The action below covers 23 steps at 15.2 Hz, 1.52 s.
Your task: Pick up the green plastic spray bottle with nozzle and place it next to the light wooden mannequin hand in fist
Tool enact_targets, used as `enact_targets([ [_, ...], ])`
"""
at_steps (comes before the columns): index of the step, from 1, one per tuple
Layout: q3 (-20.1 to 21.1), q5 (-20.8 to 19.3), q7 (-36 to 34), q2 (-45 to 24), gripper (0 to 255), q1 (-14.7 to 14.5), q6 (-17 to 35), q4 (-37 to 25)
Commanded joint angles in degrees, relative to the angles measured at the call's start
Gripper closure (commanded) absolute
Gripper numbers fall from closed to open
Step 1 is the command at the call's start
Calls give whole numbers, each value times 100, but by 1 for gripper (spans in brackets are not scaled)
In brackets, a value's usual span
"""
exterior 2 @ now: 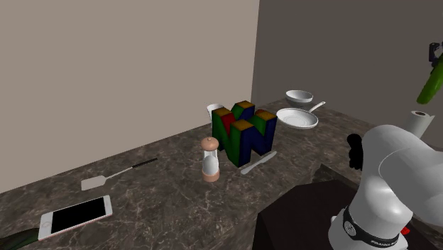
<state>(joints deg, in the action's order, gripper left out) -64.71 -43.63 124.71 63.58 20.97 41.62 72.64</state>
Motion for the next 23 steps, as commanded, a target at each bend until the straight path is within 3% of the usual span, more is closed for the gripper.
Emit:
enact_targets([
  [1,-220,-352,496,-88,255,-267,-172,-594],
  [4,-687,-984,1447,-314,255,-858,-471,-1805],
  [6,-1146,-1487,2235,-502,255,-1445,-667,-2836],
  [13,-838,-1243,1684,-10,255,-687,-173,-1518],
  [23,-770,-1250,1331,563,255,-90,379,-318],
])
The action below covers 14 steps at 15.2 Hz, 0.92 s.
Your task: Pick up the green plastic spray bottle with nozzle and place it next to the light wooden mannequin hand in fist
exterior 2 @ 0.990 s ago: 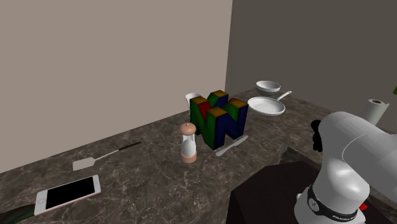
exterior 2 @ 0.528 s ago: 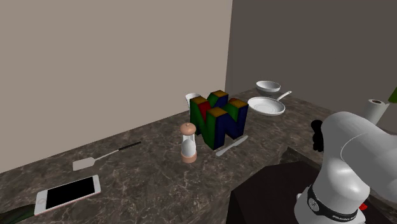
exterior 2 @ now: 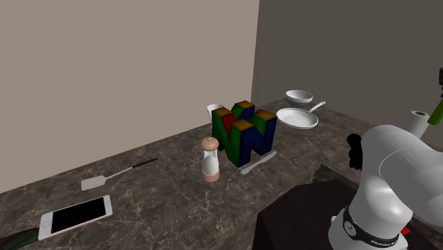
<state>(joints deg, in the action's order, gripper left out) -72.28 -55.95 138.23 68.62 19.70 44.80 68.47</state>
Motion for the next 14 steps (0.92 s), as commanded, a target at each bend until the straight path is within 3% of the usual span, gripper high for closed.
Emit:
enact_targets([
  [1,-17,-30,-44,112,255,83,112,196],
  [14,-206,-284,-222,728,255,538,705,1223],
])
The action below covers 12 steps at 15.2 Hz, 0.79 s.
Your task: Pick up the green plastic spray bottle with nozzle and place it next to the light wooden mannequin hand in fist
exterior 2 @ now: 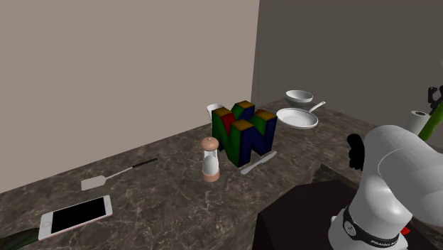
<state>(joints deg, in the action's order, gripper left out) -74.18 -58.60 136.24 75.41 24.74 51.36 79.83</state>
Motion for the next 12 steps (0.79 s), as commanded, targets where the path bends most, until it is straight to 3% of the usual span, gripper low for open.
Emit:
enact_targets([
  [1,-38,-44,-31,92,255,62,92,150],
  [12,-327,-363,-67,540,255,310,538,740],
])
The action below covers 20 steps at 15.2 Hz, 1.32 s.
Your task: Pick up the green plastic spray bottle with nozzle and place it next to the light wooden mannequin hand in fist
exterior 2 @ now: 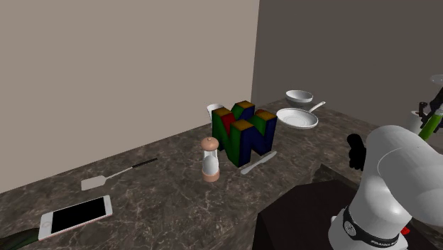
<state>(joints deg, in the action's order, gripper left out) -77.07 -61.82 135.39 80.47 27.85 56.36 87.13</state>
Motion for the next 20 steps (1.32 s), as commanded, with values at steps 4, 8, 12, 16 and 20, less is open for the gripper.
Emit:
enact_targets([
  [4,-161,-171,21,184,255,68,192,177],
  [8,-293,-307,30,329,255,129,344,322],
  [12,-432,-447,46,469,255,181,494,445],
  [16,-533,-547,60,564,255,212,597,518],
  [20,-533,-547,60,565,255,211,597,518],
])
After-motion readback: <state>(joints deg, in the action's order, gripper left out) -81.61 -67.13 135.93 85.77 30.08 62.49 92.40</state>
